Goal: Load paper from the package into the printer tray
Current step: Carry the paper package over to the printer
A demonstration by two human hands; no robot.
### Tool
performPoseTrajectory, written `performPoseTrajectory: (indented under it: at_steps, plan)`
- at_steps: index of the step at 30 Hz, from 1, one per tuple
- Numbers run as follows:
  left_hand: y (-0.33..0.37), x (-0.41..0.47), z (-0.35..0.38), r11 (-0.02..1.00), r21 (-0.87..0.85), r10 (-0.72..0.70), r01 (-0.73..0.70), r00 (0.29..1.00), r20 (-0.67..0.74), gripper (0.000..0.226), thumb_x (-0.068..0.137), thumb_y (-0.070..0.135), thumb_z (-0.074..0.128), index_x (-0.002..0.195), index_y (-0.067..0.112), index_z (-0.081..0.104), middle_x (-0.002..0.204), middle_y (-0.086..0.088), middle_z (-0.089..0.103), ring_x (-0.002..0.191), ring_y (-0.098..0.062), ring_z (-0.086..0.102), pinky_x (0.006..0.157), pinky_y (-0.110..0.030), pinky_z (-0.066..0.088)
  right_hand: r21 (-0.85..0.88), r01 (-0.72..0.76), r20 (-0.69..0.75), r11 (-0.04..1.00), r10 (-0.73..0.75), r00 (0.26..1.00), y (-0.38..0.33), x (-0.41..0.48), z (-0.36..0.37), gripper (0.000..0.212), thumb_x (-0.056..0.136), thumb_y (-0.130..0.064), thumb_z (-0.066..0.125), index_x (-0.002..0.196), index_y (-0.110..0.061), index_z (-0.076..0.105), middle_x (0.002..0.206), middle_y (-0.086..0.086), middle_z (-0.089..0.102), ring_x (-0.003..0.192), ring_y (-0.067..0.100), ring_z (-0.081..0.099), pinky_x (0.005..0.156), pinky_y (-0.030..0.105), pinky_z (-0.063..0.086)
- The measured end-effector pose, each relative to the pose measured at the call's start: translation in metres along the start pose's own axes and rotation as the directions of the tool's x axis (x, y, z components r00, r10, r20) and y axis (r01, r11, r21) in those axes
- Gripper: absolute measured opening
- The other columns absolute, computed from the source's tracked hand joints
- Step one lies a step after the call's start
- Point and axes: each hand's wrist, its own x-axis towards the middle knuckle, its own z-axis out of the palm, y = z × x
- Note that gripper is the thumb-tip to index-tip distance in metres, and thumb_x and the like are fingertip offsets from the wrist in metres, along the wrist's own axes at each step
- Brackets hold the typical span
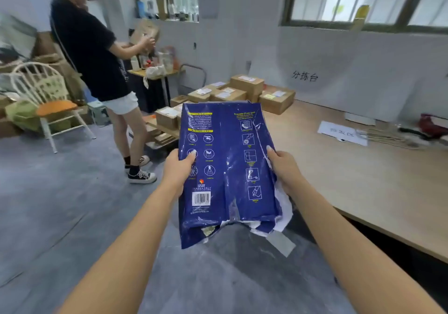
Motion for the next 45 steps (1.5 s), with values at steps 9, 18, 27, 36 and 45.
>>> performPoseTrajectory:
  at_steps: [9, 18, 27, 36, 45]
  plan:
    - [-0.006, -0.036, 0.169, 0.998, 0.054, 0.019, -0.040, 0.940, 0.341, 0.016, 0.088, 0.021, 0.061, 0.103, 0.017, 0.058, 0.112, -0.011, 0.068, 0.095, -0.029, 0.067, 0.086, -0.048, 0.056, -0.005, -0.099, -0.300, 0.995, 0.093, 0.949, 0.036, -0.046, -0.162, 0.043, 0.096, -0.036, 0.044, 0.094, 0.003, 0.062, 0.094, 0.017, 0.069, 0.088, 0.032, 0.066, 0.081, 0.041, 0.052]
    - [-0.034, -0.145, 0.351, 0.995, 0.097, -0.050, -0.011, 0.795, 0.604, 0.030, 0.088, 0.023, 0.061, 0.114, 0.009, 0.055, 0.111, -0.012, 0.068, 0.093, -0.031, 0.069, 0.082, -0.048, 0.057, 0.057, -0.172, -0.525, 0.984, 0.176, 0.832, 0.102, -0.112, -0.351, 0.037, 0.096, -0.036, 0.043, 0.110, -0.006, 0.059, 0.107, 0.010, 0.066, 0.092, 0.022, 0.064, 0.073, 0.033, 0.052]
    - [-0.058, -0.212, 0.471, 0.986, 0.165, -0.116, -0.006, 0.688, 0.717, 0.028, 0.089, 0.025, 0.060, 0.112, 0.011, 0.052, 0.112, -0.014, 0.068, 0.094, -0.033, 0.070, 0.084, -0.049, 0.057, 0.126, -0.230, -0.639, 0.965, 0.256, 0.725, 0.152, -0.144, -0.464, 0.043, 0.094, -0.043, 0.042, 0.111, -0.008, 0.061, 0.111, 0.012, 0.067, 0.100, 0.026, 0.063, 0.087, 0.039, 0.051]
    - [-0.067, -0.206, 0.579, 0.985, 0.175, -0.142, 0.008, 0.620, 0.772, 0.031, 0.089, 0.027, 0.060, 0.115, 0.011, 0.051, 0.110, -0.012, 0.069, 0.090, -0.029, 0.070, 0.079, -0.045, 0.058, 0.165, -0.191, -0.648, 0.968, 0.252, 0.719, 0.164, -0.108, -0.540, 0.041, 0.100, -0.032, 0.039, 0.120, -0.003, 0.059, 0.103, 0.008, 0.065, 0.086, 0.017, 0.062, 0.068, 0.028, 0.047]
    - [-0.077, -0.224, 0.678, 0.978, 0.208, -0.168, 0.005, 0.610, 0.774, 0.030, 0.089, 0.028, 0.060, 0.113, 0.011, 0.052, 0.109, -0.012, 0.070, 0.091, -0.031, 0.070, 0.084, -0.048, 0.057, 0.221, -0.166, -0.634, 0.961, 0.271, 0.725, 0.189, -0.084, -0.627, 0.031, 0.101, -0.030, 0.036, 0.107, -0.010, 0.059, 0.091, 0.001, 0.064, 0.078, 0.009, 0.061, 0.058, 0.022, 0.044]
